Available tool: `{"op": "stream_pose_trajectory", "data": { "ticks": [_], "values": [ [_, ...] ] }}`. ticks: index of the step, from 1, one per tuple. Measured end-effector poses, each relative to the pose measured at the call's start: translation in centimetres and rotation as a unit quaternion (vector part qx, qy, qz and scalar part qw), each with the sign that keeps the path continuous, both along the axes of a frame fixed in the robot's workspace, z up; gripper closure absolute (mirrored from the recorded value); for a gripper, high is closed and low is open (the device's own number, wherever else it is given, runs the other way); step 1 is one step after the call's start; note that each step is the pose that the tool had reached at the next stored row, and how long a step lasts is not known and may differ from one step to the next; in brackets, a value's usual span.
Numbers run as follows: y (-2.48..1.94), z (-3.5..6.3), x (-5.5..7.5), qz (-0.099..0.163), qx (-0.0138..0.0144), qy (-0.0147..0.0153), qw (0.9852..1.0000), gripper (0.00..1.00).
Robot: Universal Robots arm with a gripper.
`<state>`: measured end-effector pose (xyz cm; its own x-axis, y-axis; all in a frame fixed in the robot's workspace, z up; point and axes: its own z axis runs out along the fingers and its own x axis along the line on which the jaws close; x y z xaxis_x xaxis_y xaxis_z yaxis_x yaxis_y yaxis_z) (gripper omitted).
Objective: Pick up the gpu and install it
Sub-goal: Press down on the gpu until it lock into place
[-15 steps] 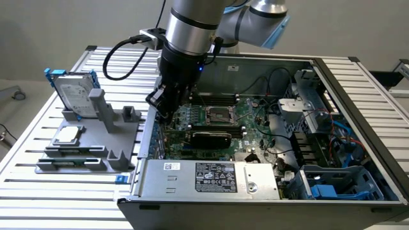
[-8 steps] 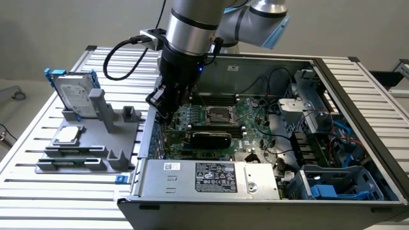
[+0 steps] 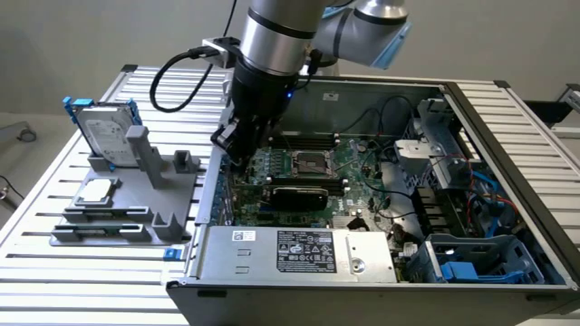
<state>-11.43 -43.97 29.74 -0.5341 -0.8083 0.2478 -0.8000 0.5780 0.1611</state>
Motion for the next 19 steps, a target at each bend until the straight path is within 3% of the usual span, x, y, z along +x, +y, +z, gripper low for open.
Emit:
{"op": "stream_pose_trajectory", "data": {
  "ticks": [7,10,14,17,19],
  "values": [
    [0.00,0.18,1.7,0.002,0.0002,0.0003,1.0000,0.89],
    [-0.01,0.19,2.6,0.004,0.0028,0.0003,1.0000,0.89],
    [0.00,0.18,3.4,0.008,0.0125,-0.0001,0.9999,0.89],
    [0.00,0.18,3.8,0.011,0.0214,-0.0018,0.9997,0.89],
    [0.00,0.19,4.0,0.013,0.0260,-0.0034,0.9996,0.89]
  ]
}}
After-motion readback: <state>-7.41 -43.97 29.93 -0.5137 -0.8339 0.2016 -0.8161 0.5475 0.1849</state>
